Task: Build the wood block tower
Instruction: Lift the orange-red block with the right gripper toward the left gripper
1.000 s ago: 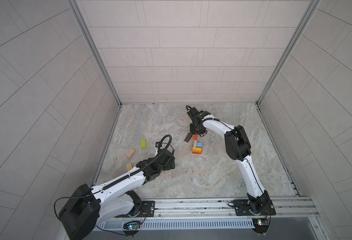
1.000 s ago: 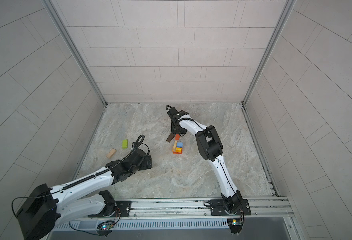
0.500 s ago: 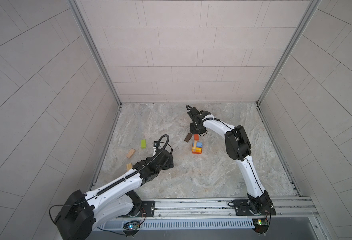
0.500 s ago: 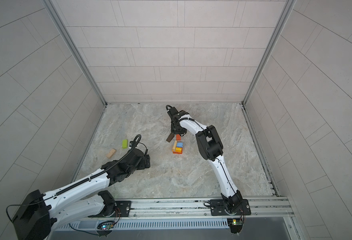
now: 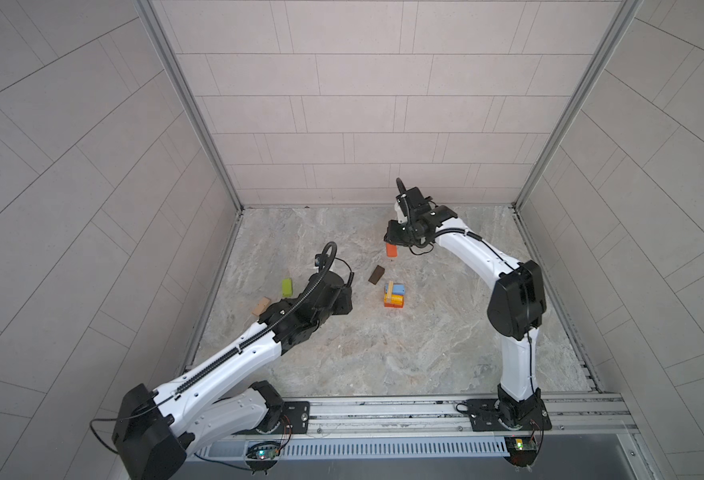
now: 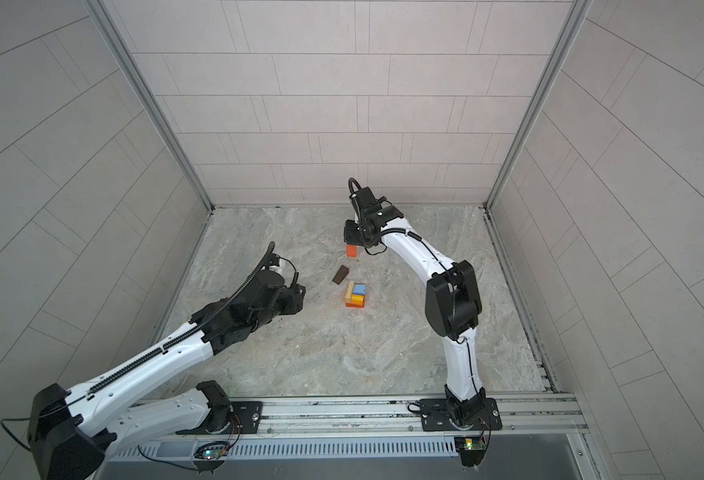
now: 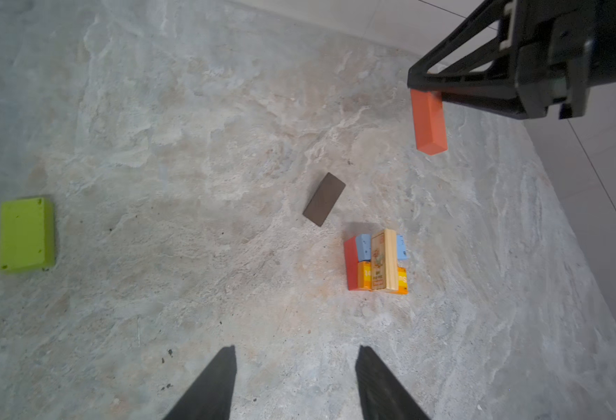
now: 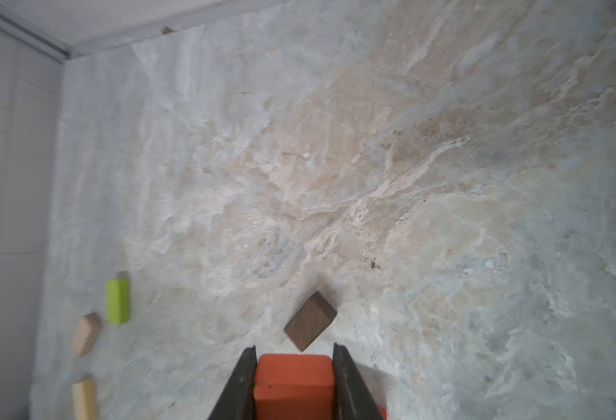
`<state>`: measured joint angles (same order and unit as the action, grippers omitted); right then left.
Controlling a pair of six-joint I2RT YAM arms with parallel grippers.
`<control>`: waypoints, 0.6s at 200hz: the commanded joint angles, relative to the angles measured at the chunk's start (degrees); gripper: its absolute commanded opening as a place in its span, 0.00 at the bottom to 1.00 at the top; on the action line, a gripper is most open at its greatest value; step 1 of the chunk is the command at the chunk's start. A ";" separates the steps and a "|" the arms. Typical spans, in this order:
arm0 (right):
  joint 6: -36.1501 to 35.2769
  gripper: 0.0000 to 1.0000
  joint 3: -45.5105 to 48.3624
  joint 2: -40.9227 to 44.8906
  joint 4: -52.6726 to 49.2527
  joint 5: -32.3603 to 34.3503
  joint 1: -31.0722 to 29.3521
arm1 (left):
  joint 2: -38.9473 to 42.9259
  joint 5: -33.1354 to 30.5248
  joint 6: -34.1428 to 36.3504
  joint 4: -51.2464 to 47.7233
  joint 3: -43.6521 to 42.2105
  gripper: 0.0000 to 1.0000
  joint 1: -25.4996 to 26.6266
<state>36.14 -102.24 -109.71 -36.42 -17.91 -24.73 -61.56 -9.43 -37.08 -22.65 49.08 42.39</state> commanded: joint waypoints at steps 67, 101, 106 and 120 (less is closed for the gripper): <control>13.28 0.17 38.04 24.96 30.87 -19.99 9.31 | -19.24 8.27 1.94 -2.44 21.29 0.49 4.04; 16.66 0.16 45.18 29.13 37.24 -23.74 12.65 | -26.68 10.21 1.18 -3.30 28.50 0.53 6.90; 17.25 0.16 45.88 29.56 38.08 -24.20 13.05 | -27.78 10.22 1.09 -3.63 29.38 0.53 7.30; 18.53 0.16 47.99 30.64 40.84 -24.95 13.67 | -30.79 10.73 0.42 -4.36 31.37 0.53 7.65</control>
<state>50.26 -56.62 -82.00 -4.34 -39.70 -12.32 -88.44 -0.16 -36.12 -24.12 76.93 48.99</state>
